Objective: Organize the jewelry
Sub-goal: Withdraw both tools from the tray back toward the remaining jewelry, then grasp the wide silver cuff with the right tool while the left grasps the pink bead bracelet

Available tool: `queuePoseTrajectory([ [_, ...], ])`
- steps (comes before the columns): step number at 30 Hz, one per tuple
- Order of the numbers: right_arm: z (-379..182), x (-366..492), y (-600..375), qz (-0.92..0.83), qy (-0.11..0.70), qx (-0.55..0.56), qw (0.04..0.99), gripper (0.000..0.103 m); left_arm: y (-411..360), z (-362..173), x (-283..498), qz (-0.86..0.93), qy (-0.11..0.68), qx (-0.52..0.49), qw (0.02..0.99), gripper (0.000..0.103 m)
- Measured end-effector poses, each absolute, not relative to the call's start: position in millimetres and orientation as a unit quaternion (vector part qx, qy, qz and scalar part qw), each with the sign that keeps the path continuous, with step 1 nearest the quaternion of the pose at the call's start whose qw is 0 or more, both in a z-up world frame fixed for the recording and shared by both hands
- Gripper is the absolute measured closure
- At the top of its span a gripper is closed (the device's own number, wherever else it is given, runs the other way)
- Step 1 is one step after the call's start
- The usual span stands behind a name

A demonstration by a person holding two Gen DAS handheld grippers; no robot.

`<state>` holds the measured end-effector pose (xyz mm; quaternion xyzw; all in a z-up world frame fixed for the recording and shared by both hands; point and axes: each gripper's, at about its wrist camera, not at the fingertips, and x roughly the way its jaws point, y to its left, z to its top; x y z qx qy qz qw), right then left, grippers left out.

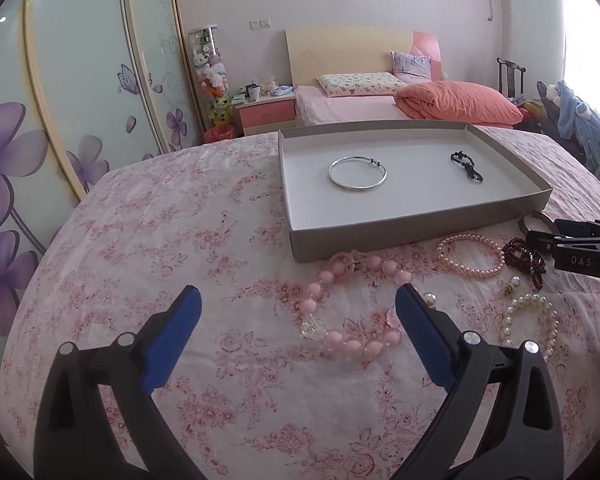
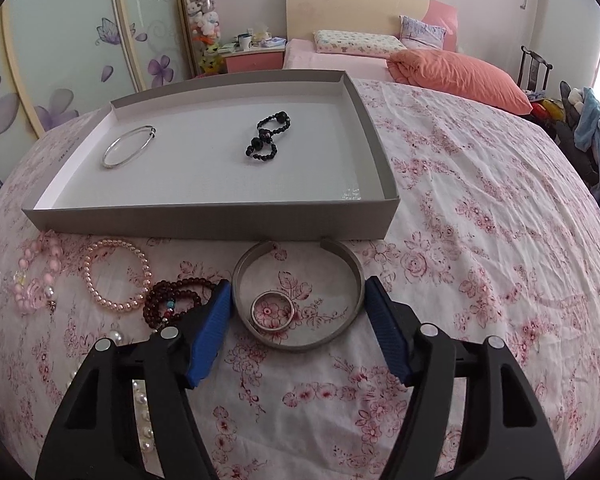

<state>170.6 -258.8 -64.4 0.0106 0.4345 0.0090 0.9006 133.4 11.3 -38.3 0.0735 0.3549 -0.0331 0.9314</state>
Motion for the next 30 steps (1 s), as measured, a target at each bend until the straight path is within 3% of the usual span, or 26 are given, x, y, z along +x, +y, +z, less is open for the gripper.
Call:
queuePoseTrajectory([
  [26,-47,149,-269,0.026,0.401,0.042,0.915,0.036,5,-57,145,-0.043,0.396,0.076,0.914,0.008],
  [27,-47,149,-268,0.027,0.401,0.041,0.915,0.036,9,-56,149,-0.041,0.397,0.065,0.914,0.010],
  [30,-47,149,-267,0.029,0.401,0.040,0.915,0.036,14,-57,162,-0.036,0.406,0.045,0.912,0.028],
])
